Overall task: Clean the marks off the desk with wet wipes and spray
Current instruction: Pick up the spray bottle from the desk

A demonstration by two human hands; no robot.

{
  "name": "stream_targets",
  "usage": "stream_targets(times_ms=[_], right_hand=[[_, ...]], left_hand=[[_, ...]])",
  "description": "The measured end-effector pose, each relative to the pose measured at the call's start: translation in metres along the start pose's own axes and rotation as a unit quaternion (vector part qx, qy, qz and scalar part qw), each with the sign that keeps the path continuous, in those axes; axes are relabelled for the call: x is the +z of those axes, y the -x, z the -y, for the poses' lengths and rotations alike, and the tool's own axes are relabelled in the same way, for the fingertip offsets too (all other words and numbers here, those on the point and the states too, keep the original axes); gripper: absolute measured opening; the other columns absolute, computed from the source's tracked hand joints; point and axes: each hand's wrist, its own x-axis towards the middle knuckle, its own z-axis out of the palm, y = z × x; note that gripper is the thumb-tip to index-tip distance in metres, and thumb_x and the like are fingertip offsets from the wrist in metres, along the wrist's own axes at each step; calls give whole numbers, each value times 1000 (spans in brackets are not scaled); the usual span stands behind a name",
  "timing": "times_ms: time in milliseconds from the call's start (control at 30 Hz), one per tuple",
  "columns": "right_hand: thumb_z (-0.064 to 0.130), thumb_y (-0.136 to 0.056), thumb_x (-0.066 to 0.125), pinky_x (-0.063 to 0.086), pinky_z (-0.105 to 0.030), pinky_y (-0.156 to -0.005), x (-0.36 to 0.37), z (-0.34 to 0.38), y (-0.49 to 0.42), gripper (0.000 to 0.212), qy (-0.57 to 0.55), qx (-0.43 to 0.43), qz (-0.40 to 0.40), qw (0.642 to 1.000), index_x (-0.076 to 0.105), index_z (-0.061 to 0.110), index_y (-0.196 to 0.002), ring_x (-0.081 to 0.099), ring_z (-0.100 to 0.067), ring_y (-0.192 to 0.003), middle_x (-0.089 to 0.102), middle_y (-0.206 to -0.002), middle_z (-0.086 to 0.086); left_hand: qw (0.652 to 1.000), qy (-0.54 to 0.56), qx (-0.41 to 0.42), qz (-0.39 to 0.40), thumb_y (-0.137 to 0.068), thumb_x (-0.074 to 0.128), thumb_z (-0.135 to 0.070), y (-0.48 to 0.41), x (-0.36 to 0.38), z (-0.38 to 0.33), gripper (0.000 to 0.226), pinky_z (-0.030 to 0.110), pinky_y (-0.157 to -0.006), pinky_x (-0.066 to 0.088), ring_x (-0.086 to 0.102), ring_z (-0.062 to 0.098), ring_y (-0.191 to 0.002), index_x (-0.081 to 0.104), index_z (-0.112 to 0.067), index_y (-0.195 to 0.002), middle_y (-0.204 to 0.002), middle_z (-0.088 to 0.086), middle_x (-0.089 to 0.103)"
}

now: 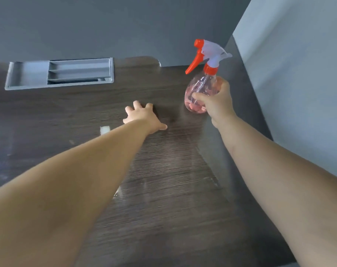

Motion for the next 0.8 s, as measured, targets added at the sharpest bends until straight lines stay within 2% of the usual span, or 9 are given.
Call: stream_targets(times_ms=[67, 133, 200, 300, 367, 433, 500, 567, 800], right_hand=[[14, -62, 82, 47, -26, -90, 3, -5, -6, 81, 0, -14, 4, 1000, 39, 22, -131, 53, -14, -113, 52, -127, 3], [13, -66, 81, 42, -15, -85, 4, -10, -11, 83, 4, -29, 5, 1000, 36, 21, -135, 50, -12, -116, 48, -132, 3], [15, -70, 78, 39, -10, -82, 3, -13, -18, 85, 4, -32, 8, 999, 30, 20, -139, 49, -12, -118, 45, -135, 2], [28, -67, 81, 32, -17, -97, 1, -23, -22, 92, 52, -31, -47, 997, 28, 17, -142, 40, -14, -128, 37, -141, -1], [38, -60, 84, 34, -24, -101, 2, -30, -23, 96, 88, -38, -75, 993, 33, 16, -138, 40, -16, -125, 37, -138, -2], [44, -53, 84, 44, -31, -97, 6, -34, -26, 93, 79, -37, -67, 994, 39, 15, -129, 51, -16, -114, 44, -128, -2], [40, -55, 83, 48, -32, -87, 12, -30, -36, 80, 68, -41, -62, 995, 44, 15, -120, 57, -17, -104, 51, -120, -2], [39, -59, 80, 49, -31, -83, 19, -23, -48, 73, 69, -44, -62, 995, 44, 17, -118, 59, -17, -102, 54, -117, 0], [43, -57, 81, 53, -35, -80, 35, -13, -72, 73, 70, -37, -105, 991, 43, 18, -114, 60, -17, -97, 52, -116, 0]], left_hand=[[1000, -23, -3, 1, -64, 75, -56, 0, 3, -1, 91, 48, -95, 41, 20, 33, -129, 30, -30, -139, -139, 7, 22], [999, -49, -5, -2, -62, 76, -56, -1, 4, -1, 95, 46, -91, 44, 21, 33, -127, 28, -30, -140, -136, 7, 23], [998, -62, -10, -1, -62, 76, -57, -1, 4, -3, 95, 45, -87, 44, 21, 33, -127, 28, -30, -140, -135, 8, 24], [998, -64, -17, 1, -61, 78, -56, -2, 3, -5, 95, 42, -80, 44, 22, 33, -126, 29, -30, -139, -133, 8, 25], [998, -62, -22, -3, -59, 79, -54, -4, 3, -6, 96, 40, -75, 43, 23, 32, -125, 30, -30, -138, -132, 7, 26], [998, -59, -27, 1, -59, 81, -53, -4, 2, -7, 96, 40, -75, 43, 23, 31, -124, 31, -30, -137, -132, 7, 25], [998, -59, -31, 3, -58, 81, -53, -5, 2, -7, 97, 40, -76, 45, 23, 31, -124, 30, -30, -137, -131, 7, 26], [998, -60, -32, 2, -58, 81, -54, -6, 3, -7, 97, 40, -76, 45, 23, 32, -124, 30, -30, -137, -131, 7, 26], [998, -48, -39, 2, -58, 81, -52, -6, 3, -7, 96, 41, -82, 48, 23, 32, -124, 30, -32, -137, -132, 7, 25]])
